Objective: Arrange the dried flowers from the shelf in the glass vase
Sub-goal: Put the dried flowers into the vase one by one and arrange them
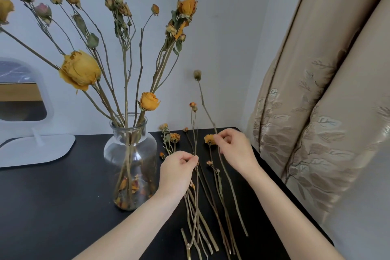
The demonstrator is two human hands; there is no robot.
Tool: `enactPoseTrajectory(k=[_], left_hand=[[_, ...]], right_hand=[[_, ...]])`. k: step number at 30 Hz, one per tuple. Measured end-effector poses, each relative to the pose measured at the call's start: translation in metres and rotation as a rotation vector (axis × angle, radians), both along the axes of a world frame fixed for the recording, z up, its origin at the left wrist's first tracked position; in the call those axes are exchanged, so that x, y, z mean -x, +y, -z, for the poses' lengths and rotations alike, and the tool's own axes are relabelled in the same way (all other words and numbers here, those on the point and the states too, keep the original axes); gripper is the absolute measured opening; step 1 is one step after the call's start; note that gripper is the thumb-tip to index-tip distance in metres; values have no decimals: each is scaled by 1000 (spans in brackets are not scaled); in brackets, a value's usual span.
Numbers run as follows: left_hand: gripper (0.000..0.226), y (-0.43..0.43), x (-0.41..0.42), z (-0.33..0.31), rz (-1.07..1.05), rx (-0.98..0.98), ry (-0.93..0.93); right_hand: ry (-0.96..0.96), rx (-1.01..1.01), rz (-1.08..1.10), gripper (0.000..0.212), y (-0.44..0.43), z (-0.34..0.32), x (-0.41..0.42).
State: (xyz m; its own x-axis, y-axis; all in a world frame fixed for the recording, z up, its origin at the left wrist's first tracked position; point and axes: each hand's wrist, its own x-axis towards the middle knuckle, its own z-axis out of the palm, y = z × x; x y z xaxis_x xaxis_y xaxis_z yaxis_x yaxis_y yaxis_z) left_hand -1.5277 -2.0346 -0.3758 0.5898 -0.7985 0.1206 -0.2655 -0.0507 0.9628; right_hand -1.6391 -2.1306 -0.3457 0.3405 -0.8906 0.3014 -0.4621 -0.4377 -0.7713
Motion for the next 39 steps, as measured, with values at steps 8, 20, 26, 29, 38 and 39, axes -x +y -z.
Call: enactPoseTrajectory(k=[8,20,26,29,38,39], left_hand=[[9,39,3,-46,85,262,-129],[8,96,-45,-129,-134,549,-353],[9,101,-67,-154,-272,633,-323],[6,104,-67,-152,-312,641,-373],[11,110,-77,-155,-412,690,-456],[12,109,-77,-153,-408,671,-477]], right_hand=[[-284,95,-23,15,17,-49,-3],[-439,141,-147,15,68,-91,-22],[-497,157,-144,16,83,-97,-29],[-524,161,-121,18,85,-98,-27],[-535,174,-100,19,85,-100,-21],[-538,174,-101,18,86,-100,-21]])
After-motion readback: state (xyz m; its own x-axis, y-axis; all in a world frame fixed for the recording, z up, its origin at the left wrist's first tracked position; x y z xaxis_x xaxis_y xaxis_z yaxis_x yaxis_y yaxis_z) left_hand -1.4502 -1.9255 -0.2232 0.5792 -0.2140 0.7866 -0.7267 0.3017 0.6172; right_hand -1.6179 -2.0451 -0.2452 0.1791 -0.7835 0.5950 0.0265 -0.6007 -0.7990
